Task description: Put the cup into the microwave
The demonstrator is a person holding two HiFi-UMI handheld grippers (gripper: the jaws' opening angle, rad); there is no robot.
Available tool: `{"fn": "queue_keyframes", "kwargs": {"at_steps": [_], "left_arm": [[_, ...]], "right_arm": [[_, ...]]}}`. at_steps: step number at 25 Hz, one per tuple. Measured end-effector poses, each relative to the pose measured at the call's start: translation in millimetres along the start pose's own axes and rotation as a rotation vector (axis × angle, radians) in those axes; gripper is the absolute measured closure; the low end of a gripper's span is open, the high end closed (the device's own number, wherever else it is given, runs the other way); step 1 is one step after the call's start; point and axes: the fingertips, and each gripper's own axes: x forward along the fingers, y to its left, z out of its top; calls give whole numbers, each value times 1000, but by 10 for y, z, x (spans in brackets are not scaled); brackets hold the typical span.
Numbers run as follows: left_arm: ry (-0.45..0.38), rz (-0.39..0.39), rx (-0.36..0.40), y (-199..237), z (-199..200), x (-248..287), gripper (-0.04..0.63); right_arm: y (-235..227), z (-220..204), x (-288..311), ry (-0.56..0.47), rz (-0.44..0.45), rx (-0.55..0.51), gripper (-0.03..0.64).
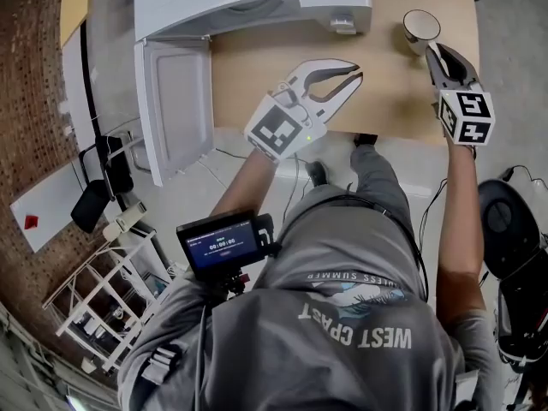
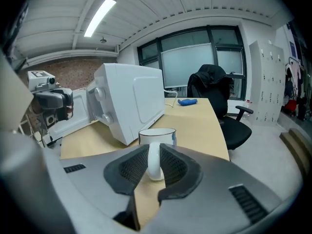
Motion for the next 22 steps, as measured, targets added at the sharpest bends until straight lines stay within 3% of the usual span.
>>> {"fn": "queue_keyframes", "kwargs": {"at_steps": [10,17,22], "left_arm": [[-12,33,-24,3,-66,-116,572],[-3,38,-42,-6,-108,-130,572],[-3,35,-39,-3,-107,-134,572]], "right_arm": [[92,-41,-33,-63,36,70,540],[150,-217,-231,-101,12,-93,540],[141,-597,-348,-37,-36,-190,540]]}}
